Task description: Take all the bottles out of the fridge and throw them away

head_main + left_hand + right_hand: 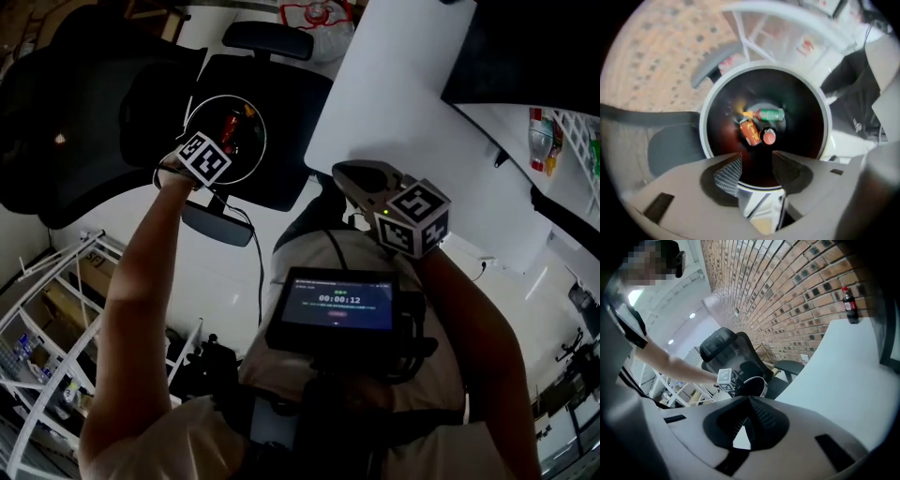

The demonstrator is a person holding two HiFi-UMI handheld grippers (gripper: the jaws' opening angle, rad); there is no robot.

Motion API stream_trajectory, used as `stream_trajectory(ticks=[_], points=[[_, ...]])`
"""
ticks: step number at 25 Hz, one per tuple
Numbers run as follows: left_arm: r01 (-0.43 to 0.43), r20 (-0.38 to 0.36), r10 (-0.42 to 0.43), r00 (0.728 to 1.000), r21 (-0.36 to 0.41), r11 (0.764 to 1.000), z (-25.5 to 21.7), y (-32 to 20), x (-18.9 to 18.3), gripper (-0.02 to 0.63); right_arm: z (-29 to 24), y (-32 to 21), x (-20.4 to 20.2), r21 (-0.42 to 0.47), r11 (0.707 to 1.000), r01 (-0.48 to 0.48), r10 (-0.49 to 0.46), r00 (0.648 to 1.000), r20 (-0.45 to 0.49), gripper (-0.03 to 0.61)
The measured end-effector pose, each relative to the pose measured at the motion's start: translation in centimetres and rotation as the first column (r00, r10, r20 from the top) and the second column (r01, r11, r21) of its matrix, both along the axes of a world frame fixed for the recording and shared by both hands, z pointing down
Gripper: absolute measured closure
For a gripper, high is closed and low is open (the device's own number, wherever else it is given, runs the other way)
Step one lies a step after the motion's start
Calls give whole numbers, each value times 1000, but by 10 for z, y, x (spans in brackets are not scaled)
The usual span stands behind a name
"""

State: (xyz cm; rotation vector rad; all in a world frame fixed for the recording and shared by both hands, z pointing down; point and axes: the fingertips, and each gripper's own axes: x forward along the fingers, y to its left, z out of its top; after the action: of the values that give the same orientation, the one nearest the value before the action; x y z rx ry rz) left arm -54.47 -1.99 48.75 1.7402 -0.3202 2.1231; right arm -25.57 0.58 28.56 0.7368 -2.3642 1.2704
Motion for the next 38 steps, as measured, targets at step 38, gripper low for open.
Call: stream_trajectory(ticks=[38], points=[[302,-990,93,110,123,946,-60,-63,466,594,148,-52,246,472,762,-444,458,884,92,577]])
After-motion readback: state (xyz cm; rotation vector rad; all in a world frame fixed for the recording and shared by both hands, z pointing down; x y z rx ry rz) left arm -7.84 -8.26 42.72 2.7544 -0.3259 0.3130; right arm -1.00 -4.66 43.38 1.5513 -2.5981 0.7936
